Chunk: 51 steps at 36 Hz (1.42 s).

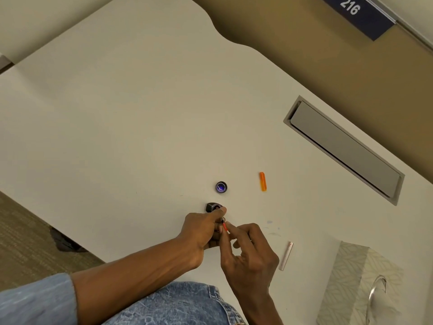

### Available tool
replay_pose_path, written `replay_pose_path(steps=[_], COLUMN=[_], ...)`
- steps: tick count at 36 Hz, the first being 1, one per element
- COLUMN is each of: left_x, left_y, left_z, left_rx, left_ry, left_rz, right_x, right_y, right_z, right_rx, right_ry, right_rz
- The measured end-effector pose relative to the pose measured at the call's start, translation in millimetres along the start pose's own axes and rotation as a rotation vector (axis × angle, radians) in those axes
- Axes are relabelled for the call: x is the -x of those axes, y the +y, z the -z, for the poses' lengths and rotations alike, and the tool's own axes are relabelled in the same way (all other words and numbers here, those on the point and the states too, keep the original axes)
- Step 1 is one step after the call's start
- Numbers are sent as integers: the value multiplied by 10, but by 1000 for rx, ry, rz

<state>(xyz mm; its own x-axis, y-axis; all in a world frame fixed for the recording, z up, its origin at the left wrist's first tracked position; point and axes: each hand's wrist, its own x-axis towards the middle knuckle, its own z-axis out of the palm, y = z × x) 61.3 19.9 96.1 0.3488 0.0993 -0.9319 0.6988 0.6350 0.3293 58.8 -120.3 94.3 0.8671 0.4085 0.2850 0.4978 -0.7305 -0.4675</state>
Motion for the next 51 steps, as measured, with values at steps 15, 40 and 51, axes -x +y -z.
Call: replay_pose_path(steps=[15,40,51], left_x=[-24,-10,-21], left_y=[-1,1,1], left_z=[-7,1,-8], left_rx=[-35,-47,-46], left_ry=[39,16,17], left_rz=[4,-1,10], right_x=[-22,-26,-32], right_y=[9,5,-1], right_z=[-1,-1,9], right_rx=[12,5,37], right_ry=[-5,-1,-3], right_rz=[-10,0,-2])
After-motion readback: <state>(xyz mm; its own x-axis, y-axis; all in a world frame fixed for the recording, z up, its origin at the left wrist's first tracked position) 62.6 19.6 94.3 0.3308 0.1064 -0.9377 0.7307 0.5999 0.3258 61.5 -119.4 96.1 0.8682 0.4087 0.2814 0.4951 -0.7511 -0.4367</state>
